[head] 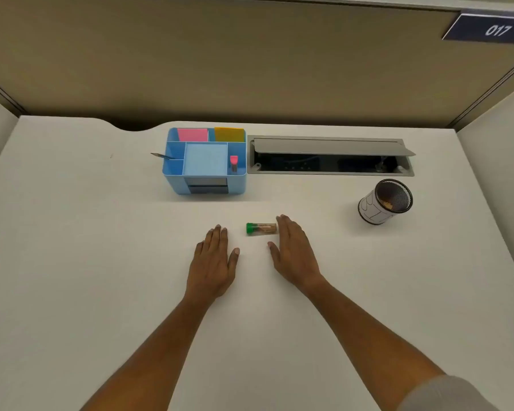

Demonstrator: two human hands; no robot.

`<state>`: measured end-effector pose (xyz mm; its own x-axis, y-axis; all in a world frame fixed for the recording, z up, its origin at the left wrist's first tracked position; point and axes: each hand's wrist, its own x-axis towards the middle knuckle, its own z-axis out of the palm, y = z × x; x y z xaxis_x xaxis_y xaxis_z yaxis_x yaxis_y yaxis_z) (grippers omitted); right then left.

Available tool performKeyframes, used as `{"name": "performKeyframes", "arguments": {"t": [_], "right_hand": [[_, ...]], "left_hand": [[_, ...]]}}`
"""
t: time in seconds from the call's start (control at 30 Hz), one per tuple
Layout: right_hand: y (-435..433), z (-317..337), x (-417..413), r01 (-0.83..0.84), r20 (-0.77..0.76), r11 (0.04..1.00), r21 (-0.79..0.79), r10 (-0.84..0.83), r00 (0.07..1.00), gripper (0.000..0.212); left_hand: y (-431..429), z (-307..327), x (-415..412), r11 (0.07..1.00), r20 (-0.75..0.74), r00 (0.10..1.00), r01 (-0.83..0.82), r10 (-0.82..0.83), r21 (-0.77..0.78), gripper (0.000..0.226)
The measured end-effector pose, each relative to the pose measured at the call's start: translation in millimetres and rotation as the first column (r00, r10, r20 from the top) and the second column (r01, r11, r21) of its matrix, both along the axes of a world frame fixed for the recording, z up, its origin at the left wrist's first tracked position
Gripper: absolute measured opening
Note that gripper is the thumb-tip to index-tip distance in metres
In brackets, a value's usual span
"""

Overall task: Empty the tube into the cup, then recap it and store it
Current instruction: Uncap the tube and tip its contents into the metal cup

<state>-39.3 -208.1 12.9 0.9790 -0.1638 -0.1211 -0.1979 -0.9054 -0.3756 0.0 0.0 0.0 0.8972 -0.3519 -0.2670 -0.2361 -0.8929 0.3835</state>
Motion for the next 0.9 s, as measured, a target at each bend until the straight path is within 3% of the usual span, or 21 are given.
{"name": "performKeyframes", "arguments": {"t": [0.13, 0.37, 0.5, 0.6, 0.7, 0.83, 0.9], "right_hand": [[16, 7, 29, -0.045, 0.009, 0.997, -0.064, 0.046, 0.999, 0.058], [22, 0, 34, -0.033, 0.001, 0.992, -0.122, 0.034, 0.999, 0.027], [12, 2, 22, 0.007, 0.065, 0.996, -0.092, -0.001, 0.998, 0.024], [-1, 15, 12, 0.038, 0.155, 0.999, 0.011, -0.039, 0.987, 0.026], [-16, 32, -1, 0.036, 0.212, 0.979, 0.200, -0.079, 0.974, 0.027], [-43, 54, -18, 0.017, 0.308, 0.952, 0.305, -0.115, 0.944, 0.023], [-57, 64, -26, 0.018, 0.343, 0.942, 0.335, -0.140, 0.929, 0.023]], "left_hand": [[-3, 7, 6, 0.999, -0.013, 1.000, -0.010, 0.011, 0.052, 0.068], [-10, 16, 11, 0.998, -0.026, 1.000, -0.016, 0.018, 0.066, 0.066], [-23, 22, 12, 0.977, -0.043, 0.988, -0.154, 0.149, -0.146, 0.060], [-48, 31, 14, 0.842, -0.262, 0.927, -0.357, 0.267, -0.404, 0.051], [-75, 45, 15, 0.695, -0.460, 0.852, -0.488, 0.249, -0.528, 0.044], [-110, 69, 14, 0.566, -0.504, 0.854, -0.482, 0.132, -0.669, 0.010], [-129, 81, 13, 0.564, -0.483, 0.872, -0.440, 0.083, -0.698, 0.012]]}}
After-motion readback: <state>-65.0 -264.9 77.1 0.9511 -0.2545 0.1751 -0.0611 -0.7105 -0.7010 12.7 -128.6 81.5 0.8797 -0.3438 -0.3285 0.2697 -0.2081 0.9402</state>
